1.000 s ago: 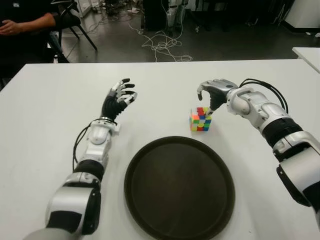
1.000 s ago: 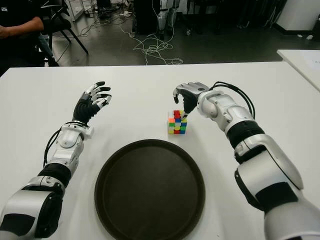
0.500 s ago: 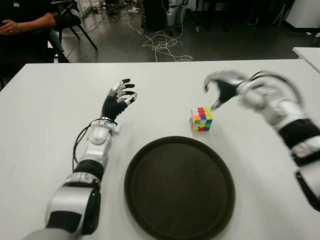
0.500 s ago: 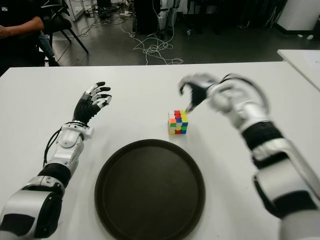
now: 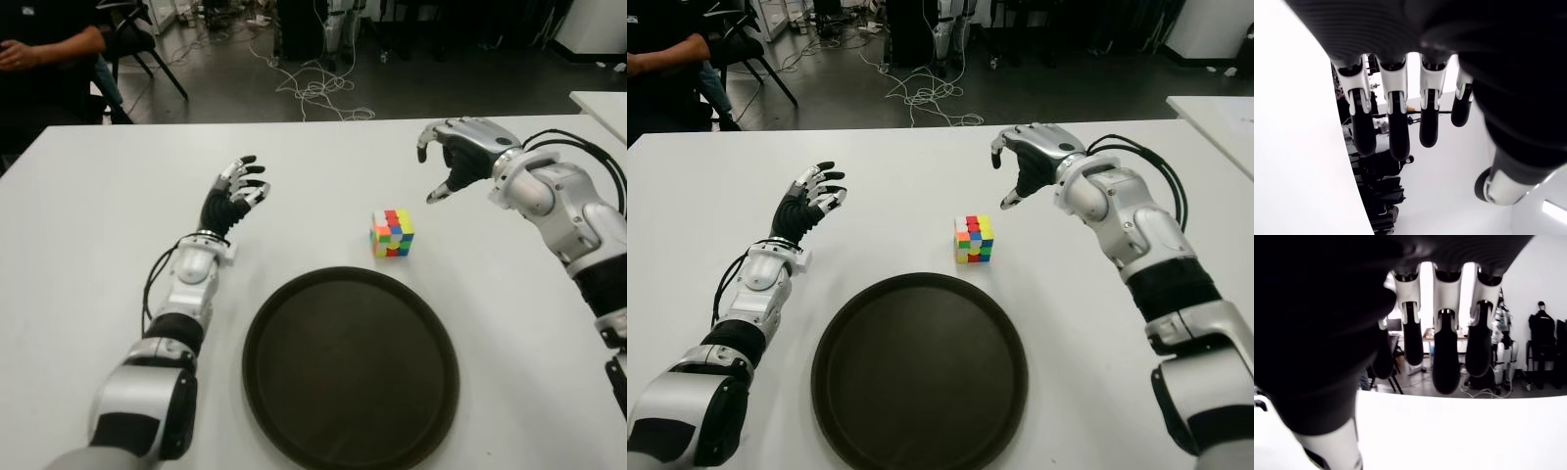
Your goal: Pick up the Rubik's Cube and put it in the plate
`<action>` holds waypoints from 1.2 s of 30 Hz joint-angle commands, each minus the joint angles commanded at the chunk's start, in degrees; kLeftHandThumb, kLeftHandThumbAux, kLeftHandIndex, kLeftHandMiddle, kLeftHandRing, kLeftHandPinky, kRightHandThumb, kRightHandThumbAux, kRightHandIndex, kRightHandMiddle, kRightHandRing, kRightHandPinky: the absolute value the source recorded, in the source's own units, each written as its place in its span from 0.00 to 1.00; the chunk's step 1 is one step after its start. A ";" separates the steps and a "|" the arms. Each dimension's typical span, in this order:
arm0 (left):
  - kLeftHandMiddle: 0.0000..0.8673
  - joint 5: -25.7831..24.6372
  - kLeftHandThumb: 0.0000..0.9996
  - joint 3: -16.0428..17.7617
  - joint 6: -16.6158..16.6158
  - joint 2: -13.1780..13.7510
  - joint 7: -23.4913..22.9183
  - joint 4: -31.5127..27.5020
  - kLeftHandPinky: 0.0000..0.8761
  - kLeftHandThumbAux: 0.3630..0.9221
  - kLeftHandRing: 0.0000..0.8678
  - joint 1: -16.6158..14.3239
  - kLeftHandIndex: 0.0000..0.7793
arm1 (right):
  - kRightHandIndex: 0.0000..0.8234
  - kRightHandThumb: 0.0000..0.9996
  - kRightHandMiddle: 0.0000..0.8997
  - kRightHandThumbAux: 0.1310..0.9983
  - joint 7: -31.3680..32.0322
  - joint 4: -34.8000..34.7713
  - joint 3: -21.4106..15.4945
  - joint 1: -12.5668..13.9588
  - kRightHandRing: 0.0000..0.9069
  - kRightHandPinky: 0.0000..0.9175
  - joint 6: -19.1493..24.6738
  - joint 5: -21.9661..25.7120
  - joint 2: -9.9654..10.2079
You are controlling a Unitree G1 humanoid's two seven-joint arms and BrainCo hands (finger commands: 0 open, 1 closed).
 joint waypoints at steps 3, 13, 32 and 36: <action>0.29 -0.17 0.14 0.05 -0.06 -0.07 -0.28 -0.05 0.38 0.54 0.32 0.02 0.23 | 0.56 0.00 0.60 0.86 0.29 -1.31 -0.59 0.57 0.61 0.56 0.10 0.16 -0.15; 0.30 -0.17 0.12 0.02 0.02 0.04 -0.70 -0.01 0.39 0.51 0.33 -0.07 0.24 | 0.19 0.00 0.25 0.74 2.88 -6.41 -2.14 2.20 0.25 0.16 1.76 -0.04 -0.94; 0.29 -0.21 0.15 0.04 0.12 -0.24 -0.34 -0.44 0.39 0.55 0.33 0.04 0.23 | 0.00 0.08 0.00 0.14 10.59 -7.30 -1.86 2.61 0.00 0.00 1.34 2.63 -2.14; 0.30 -0.04 0.15 -0.07 0.31 -0.23 -0.07 -0.59 0.39 0.57 0.33 0.02 0.23 | 0.00 0.09 0.00 0.09 10.92 -6.19 -2.03 2.24 0.00 0.00 0.89 3.14 -1.79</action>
